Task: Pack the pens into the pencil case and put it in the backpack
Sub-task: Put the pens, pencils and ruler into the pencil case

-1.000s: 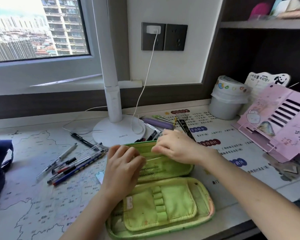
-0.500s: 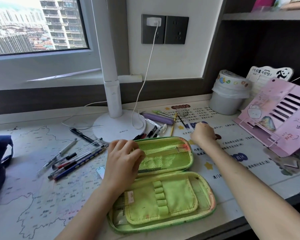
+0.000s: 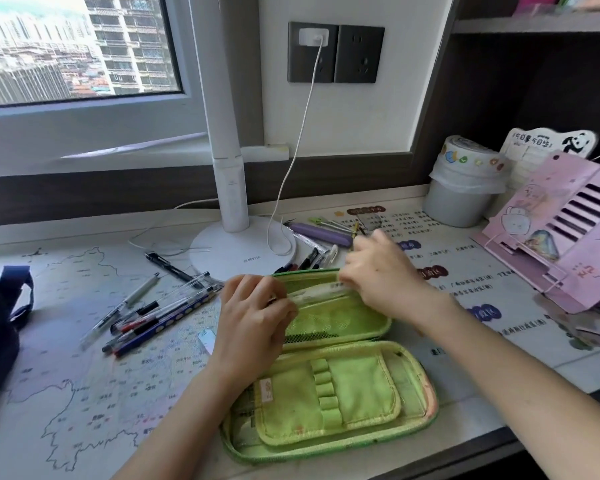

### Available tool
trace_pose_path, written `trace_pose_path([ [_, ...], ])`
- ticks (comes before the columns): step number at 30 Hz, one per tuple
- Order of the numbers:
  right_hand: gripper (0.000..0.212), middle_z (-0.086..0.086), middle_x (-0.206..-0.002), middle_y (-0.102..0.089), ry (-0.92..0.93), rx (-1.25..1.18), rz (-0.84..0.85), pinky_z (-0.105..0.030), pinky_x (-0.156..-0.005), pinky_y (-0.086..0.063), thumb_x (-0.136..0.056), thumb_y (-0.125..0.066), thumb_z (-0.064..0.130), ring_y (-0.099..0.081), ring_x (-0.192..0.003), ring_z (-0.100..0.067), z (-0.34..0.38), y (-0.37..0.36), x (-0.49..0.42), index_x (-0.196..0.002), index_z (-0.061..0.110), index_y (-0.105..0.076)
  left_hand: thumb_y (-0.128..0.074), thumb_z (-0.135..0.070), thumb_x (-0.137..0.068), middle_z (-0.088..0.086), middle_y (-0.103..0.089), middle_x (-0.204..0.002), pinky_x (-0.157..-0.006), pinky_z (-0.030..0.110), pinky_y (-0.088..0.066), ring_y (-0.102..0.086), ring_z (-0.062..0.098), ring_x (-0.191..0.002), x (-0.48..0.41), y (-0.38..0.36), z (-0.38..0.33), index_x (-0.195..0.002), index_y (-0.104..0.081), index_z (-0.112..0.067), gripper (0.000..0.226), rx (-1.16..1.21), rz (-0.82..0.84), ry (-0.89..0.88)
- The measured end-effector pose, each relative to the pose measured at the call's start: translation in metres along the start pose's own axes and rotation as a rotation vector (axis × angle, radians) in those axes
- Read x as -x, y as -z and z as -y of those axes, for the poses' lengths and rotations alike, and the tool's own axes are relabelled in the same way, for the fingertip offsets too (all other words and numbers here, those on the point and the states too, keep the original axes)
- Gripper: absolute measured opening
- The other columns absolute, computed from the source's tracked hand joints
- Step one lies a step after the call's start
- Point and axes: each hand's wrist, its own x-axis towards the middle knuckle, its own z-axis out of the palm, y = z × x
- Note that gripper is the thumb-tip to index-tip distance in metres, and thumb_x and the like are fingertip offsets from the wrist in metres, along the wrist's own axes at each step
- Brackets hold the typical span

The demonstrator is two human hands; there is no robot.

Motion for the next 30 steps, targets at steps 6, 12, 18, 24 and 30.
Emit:
trace_pose_path([
  [6,0.023,0.022,-0.089,-0.051,0.156,-0.425,0.394,-0.023,-0.08,-0.025,-0.092,-0.051,0.033,-0.041,-0.091,-0.007,0.0,0.006,-0.012,-0.109,0.033,-0.066,-0.064,-0.025,-0.078,-0.001,-0.062,-0.083,-0.079,0.034,-0.033,-0.048,0.021,-0.081,-0.001,-0.003,0.002,-0.071,-0.067,-0.02,0.009,-0.001,0.009,-0.015],
  [12,0.017,-0.003,-0.09,-0.071,-0.775,-0.431,0.04,-0.034,-0.066,-0.052,-0.088,-0.057,0.029,-0.062,-0.078,-0.024,-0.069,-0.05,-0.038,-0.09,0.017,-0.069,-0.063,-0.029,-0.077,-0.004,-0.062,-0.081,-0.081,0.032,-0.029,-0.047,0.018,-0.084,-0.002,-0.011,0.006,-0.07,-0.068,-0.024,0.011,0.046,0.067,0.131],
  [18,0.022,-0.015,-0.09,-0.062,-0.971,-0.388,0.213,-0.029,-0.062,-0.04,-0.088,-0.059,0.026,-0.06,-0.082,-0.03,-0.082,-0.091,-0.051,-0.076,0.009,-0.053,-0.071,-0.025,-0.073,-0.002,-0.063,-0.081,-0.081,0.033,-0.028,-0.055,0.025,-0.082,-0.004,-0.01,0.006,-0.07,-0.069,-0.024,0.004,0.052,0.123,0.164],
  [24,0.024,-0.018,-0.107,-0.062,-0.995,-0.31,0.259,-0.032,-0.065,-0.04,-0.091,-0.054,0.027,-0.056,-0.087,-0.032,-0.089,-0.091,-0.046,-0.091,0.003,-0.056,-0.067,-0.031,-0.074,-0.001,-0.063,-0.08,-0.081,0.034,-0.029,-0.056,0.027,-0.081,-0.002,-0.007,0.005,-0.07,-0.069,-0.022,0.011,0.062,0.152,0.163],
  [30,0.031,-0.023,-0.111,-0.061,-1.069,-0.362,0.22,-0.033,-0.065,-0.039,-0.087,-0.055,0.013,-0.059,-0.1,-0.038,-0.099,-0.093,-0.049,-0.112,-0.007,-0.052,-0.073,-0.022,-0.067,-0.003,-0.063,-0.079,-0.081,0.032,-0.03,-0.057,0.025,-0.079,-0.003,-0.003,0.001,-0.067,-0.07,-0.022,0.003,0.1,0.167,0.159],
])
